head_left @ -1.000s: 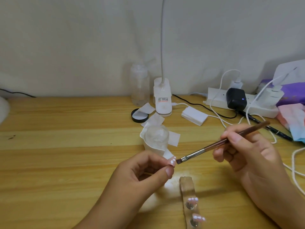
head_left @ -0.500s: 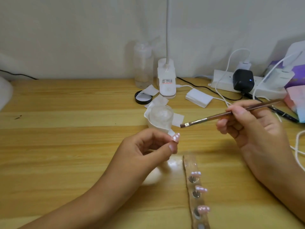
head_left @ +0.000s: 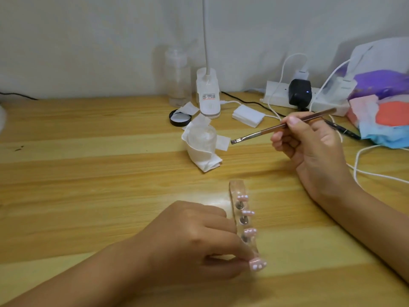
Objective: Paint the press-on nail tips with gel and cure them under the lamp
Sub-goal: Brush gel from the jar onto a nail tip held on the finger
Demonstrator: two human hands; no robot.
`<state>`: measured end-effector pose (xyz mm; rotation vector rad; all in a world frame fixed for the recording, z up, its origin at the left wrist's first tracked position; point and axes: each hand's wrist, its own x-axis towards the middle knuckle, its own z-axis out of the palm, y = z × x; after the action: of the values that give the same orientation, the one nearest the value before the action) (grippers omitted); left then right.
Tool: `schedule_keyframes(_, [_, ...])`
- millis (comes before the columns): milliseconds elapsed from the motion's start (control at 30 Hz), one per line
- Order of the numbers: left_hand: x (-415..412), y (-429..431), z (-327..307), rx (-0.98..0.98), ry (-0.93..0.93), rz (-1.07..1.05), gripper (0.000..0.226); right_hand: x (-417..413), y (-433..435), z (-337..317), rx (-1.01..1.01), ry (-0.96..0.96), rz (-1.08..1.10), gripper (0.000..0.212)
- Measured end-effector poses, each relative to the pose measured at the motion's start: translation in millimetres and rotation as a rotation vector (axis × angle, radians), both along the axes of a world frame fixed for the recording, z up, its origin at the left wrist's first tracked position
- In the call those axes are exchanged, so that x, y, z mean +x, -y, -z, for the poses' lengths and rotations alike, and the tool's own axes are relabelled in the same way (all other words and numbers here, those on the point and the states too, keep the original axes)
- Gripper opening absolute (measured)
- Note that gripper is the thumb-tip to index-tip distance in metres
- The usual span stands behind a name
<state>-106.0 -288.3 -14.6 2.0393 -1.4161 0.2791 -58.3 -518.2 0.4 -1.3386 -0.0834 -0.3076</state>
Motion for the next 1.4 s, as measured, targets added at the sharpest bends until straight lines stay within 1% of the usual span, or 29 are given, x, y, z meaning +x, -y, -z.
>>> schedule_keyframes(100, [0.8, -3.6, 2.4, 0.024, -0.021, 0.001, 0.016, 0.1, 0.4, 1.2, -0.010, 0.001, 0.011, 0.013])
schedule_keyframes(167, [3.4, -6.9, 2.7, 0.030, -0.006, -0.013, 0.015, 0.9, 1.2, 1.9, -0.009, -0.002, 0.014, 0.013])
schedule_keyframes(267, [10.7, -12.1, -0.1, 0.065, 0.040, -0.114, 0.008, 2.2, 2.5, 2.7, -0.008, 0.000, 0.012, 0.014])
schedule_keyframes(333, [16.0, -12.7, -3.3, 0.084, 0.023, -0.228, 0.003, 2.6, 3.2, 3.0, -0.016, -0.001, 0.015, 0.015])
schedule_keyframes(367, [17.7, -12.3, -4.3, 0.084, -0.032, -0.302, 0.009, 2.6, 3.1, 3.1, -0.022, -0.002, 0.013, 0.015])
schedule_keyframes(400, [18.8, -11.3, -4.8, 0.073, -0.126, -0.363, 0.018, 2.8, 3.0, 3.4, -0.027, -0.002, 0.011, 0.015])
schedule_keyframes(467, [20.4, -7.8, -3.5, 0.036, -0.316, -0.405, 0.032, 3.3, 3.0, 4.6, -0.032, 0.002, 0.006, 0.013])
schedule_keyframes(500, [21.3, -4.9, -2.4, 0.027, -0.367, -0.398, 0.034, 3.6, 3.2, 5.2, -0.039, 0.006, 0.007, 0.013])
schedule_keyframes(567, [23.1, 2.3, -1.7, 0.021, -0.413, -0.381, 0.031, 4.2, 4.8, 6.7, -0.061, 0.015, 0.006, 0.012])
schedule_keyframes(767, [25.5, 11.9, 3.1, -0.057, -0.607, -0.385, 0.007, 6.5, 8.1, 9.8, -0.083, 0.054, 0.029, 0.019])
schedule_keyframes(833, [25.0, 13.1, 3.3, -0.130, -0.691, -0.404, 0.010, 7.2, 8.4, 10.7, -0.104, 0.074, 0.050, 0.020])
schedule_keyframes(867, [24.7, 13.5, 2.6, -0.201, -0.738, -0.413, 0.010, 6.6, 8.4, 10.2, -0.121, 0.085, 0.063, 0.020])
schedule_keyframes(1000, [25.9, 6.3, -3.5, -0.664, -0.949, -0.428, 0.010, -2.0, 3.6, 5.4, -0.227, 0.137, 0.098, 0.027])
schedule_keyframes(1067, [28.4, 1.4, -6.1, -0.805, -1.015, -0.402, 0.008, -0.3, 3.8, -3.7, -0.345, 0.151, 0.107, 0.026])
schedule_keyframes(1133, [30.5, 0.5, -8.1, -0.877, -1.051, -0.378, 0.009, 6.2, 0.8, -23.8, -0.502, 0.170, 0.100, 0.028])
schedule_keyframes(1167, [32.0, 1.3, -8.0, -0.906, -1.058, -0.369, 0.010, 9.5, -2.4, -36.9, -0.551, 0.227, 0.070, 0.026])
schedule_keyframes(1233, [32.8, 2.2, -7.3, -0.929, -1.054, -0.358, 0.012, 12.1, -11.9, -62.3, -0.563, 0.323, -0.029, 0.022])
schedule_keyframes(1267, [32.9, 2.1, -6.5, -0.926, -1.040, -0.363, 0.012, 12.9, -14.3, -69.3, -0.602, 0.321, -0.064, 0.027])
schedule_keyframes(1300, [33.2, 1.1, -5.7, -0.922, -1.021, -0.381, 0.011, 12.9, -14.6, -73.1, -0.682, 0.319, -0.072, 0.039])
schedule_keyframes(1333, [33.9, -0.6, -4.4, -0.923, -1.005, -0.413, 0.010, 13.5, -16.5, -74.9, -0.794, 0.326, -0.064, 0.047])
schedule_keyframes(1367, [35.1, -2.1, -3.4, -0.934, -0.999, -0.457, 0.010, 15.7, -18.9, -74.5, -0.890, 0.362, -0.051, 0.044])
schedule_keyframes(1400, [36.6, -3.4, -2.1, -0.947, -1.002, -0.506, 0.011, 15.8, -23.0, -74.0, -0.963, 0.423, -0.040, 0.034])
